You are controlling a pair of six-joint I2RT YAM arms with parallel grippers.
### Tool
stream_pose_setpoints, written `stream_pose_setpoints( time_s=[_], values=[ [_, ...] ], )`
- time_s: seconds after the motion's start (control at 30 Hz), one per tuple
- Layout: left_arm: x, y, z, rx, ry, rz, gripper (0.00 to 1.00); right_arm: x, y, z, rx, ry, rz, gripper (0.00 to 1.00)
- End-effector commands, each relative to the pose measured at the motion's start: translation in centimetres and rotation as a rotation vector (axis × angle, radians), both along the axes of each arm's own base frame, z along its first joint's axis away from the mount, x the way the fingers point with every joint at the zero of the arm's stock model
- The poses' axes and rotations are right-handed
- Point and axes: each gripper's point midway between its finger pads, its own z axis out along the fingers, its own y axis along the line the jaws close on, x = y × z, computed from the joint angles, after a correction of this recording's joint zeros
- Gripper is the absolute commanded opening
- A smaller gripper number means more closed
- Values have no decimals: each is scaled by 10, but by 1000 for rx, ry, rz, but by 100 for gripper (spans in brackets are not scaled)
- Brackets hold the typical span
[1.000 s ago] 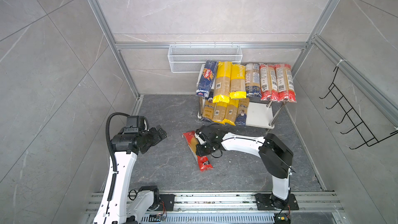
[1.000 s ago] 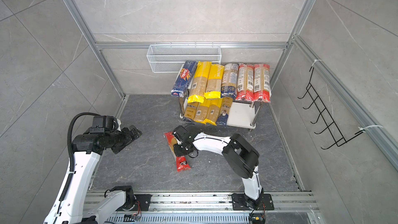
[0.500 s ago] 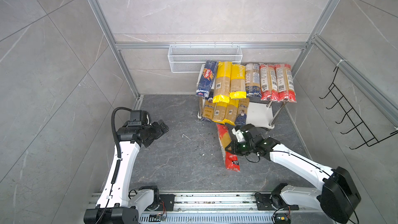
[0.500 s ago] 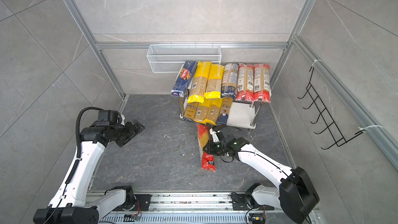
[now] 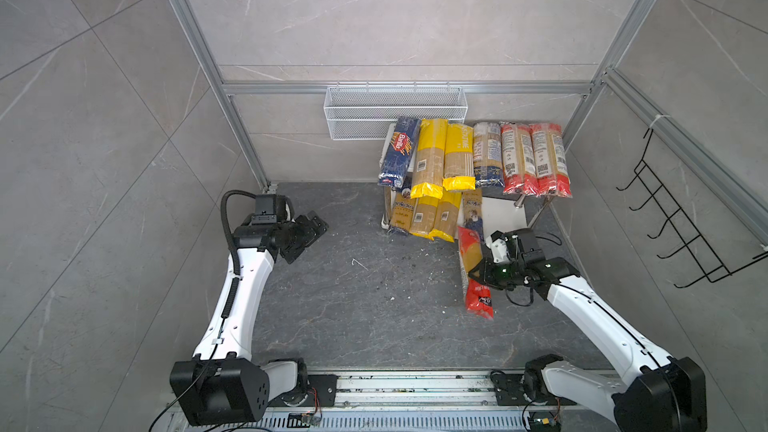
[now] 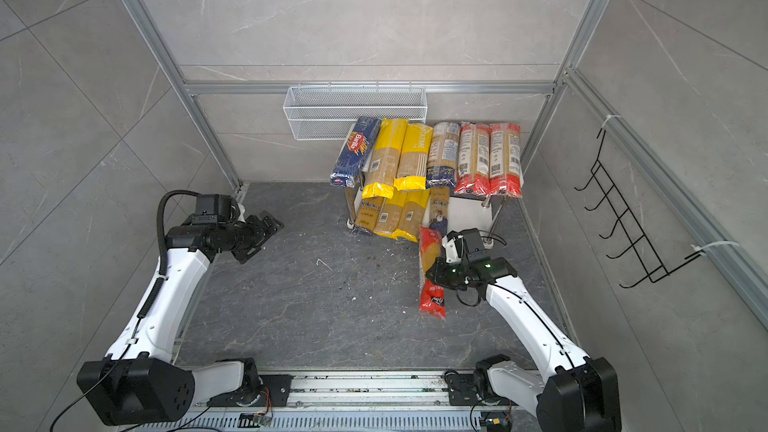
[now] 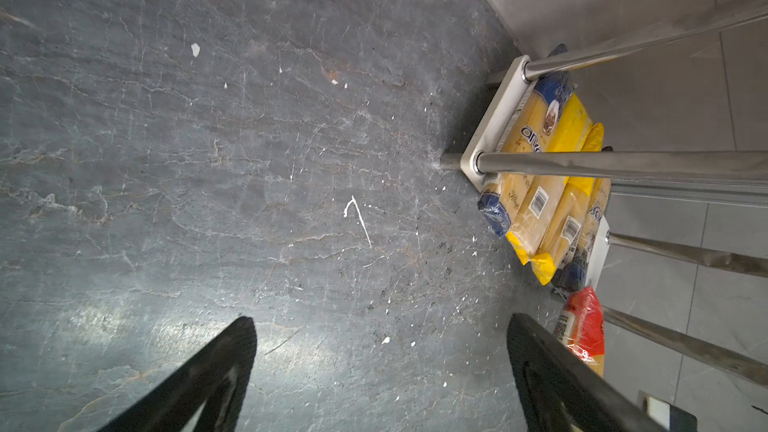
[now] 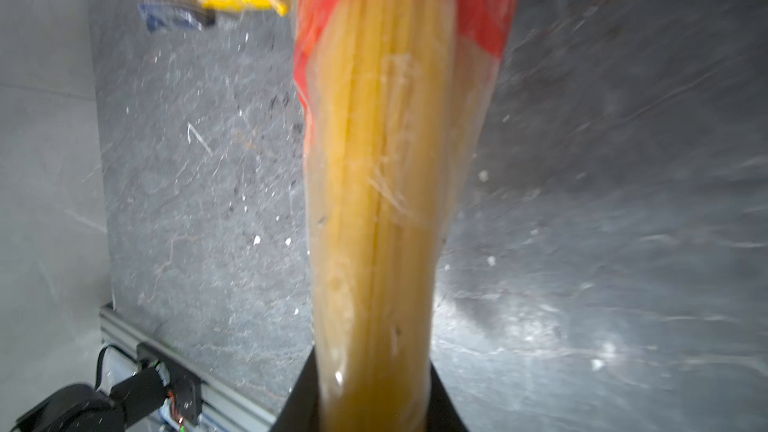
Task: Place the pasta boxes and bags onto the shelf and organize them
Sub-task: 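Lift the red pack with the right gripper and carry it to the shelf, then stand the red pack upright at the end of the lower shelf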
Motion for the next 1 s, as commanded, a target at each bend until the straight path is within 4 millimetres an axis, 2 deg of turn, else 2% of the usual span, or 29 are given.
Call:
stream_pose_setpoints(
  time_s=[0.0, 0.1, 0.27, 0.33, 0.63, 0.97],
  values=[
    [14, -3, 21, -27, -61, -2, 97, 28, -5, 43, -1, -170, 43, 0],
    [18, -3, 24, -22, -65, -2, 97, 29, -10, 49, 34, -160, 49, 0],
    [23, -3, 24, -12, -58, -13, 96, 26, -6, 64, 62, -169, 76, 0],
    [27, -2, 24, -11, -60, -13, 96, 31, -18, 66, -5, -197, 39, 0],
    [43, -5, 23, -30, -74, -13, 96, 72, -83, 48, -381, -230, -151, 0],
    [48, -3, 24, -20, -80, -10, 96, 103, -119, 43, -587, -274, -271, 0]
  ],
)
